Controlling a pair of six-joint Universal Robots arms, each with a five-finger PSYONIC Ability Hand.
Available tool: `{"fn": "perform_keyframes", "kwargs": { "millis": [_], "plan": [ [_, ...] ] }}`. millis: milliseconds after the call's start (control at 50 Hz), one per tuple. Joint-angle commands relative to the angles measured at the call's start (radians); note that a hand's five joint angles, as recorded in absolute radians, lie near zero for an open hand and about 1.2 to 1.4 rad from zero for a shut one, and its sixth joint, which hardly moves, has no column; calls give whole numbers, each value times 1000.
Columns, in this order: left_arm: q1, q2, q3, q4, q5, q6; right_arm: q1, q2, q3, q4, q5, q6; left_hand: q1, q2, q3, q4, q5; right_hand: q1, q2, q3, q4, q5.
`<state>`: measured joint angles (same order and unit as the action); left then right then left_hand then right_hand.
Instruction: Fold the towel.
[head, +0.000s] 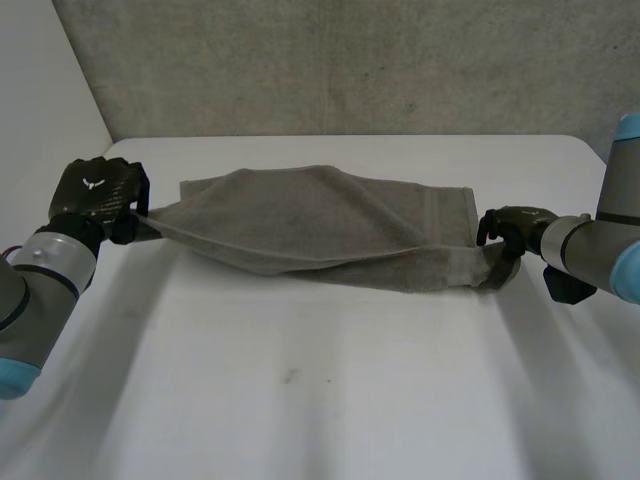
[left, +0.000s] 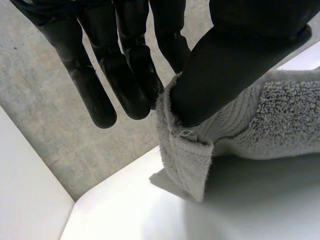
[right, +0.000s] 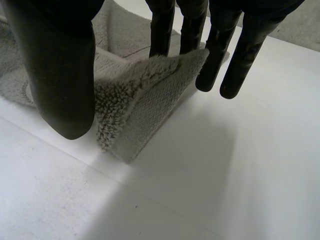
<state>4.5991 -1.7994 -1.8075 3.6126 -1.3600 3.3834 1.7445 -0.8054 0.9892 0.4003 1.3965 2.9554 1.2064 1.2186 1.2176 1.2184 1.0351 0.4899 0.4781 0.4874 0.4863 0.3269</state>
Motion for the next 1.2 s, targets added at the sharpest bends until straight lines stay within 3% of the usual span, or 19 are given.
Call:
{"fn": "perform_keyframes", "kwargs": {
  "millis": [20,180,320,420,460,480,520,740,800,960,1120,1200],
  "plan": [
    [27,0,14,-3,16,1,0,18,-58,61,-5,1,190,178,179,178,187,0,12,3,4,-11],
    [37,0,14,-5,29,2,1,63,-139,141,-8,4,190,178,179,178,187,-97,-85,-94,-93,-108],
    [34,-2,11,-3,29,2,17,120,-219,226,-10,7,190,178,179,178,187,-20,-9,-18,-17,-32],
    [34,-2,11,-3,29,2,21,132,-244,256,-14,14,190,178,179,178,187,267,279,270,271,256],
    [34,-2,13,-2,29,2,24,124,-251,258,-14,27,190,178,179,178,187,539,551,542,543,527],
    [34,-2,13,-2,29,2,24,124,-251,258,-14,27,190,178,179,178,187,540,552,543,544,529],
    [35,-2,14,-3,29,2,24,103,-264,256,-17,51,190,178,179,178,187,856,868,858,859,844],
    [37,28,-7,-14,55,2,10,-64,-184,187,-47,25,190,178,179,178,187,906,918,909,910,895],
    [46,69,-32,-34,68,2,3,-156,-70,117,-76,-82,190,178,179,178,187,906,918,909,910,895],
    [70,260,-168,-124,133,4,-5,-443,391,-92,-91,-540,190,178,179,178,187,906,918,909,910,895],
    [130,458,-291,-253,202,49,-78,-619,653,-123,-116,-801,190,178,179,178,187,906,918,909,910,895],
    [156,512,-328,-310,237,94,-126,-684,703,-120,-149,-851,190,178,179,178,187,906,918,909,910,895]
  ]
}}
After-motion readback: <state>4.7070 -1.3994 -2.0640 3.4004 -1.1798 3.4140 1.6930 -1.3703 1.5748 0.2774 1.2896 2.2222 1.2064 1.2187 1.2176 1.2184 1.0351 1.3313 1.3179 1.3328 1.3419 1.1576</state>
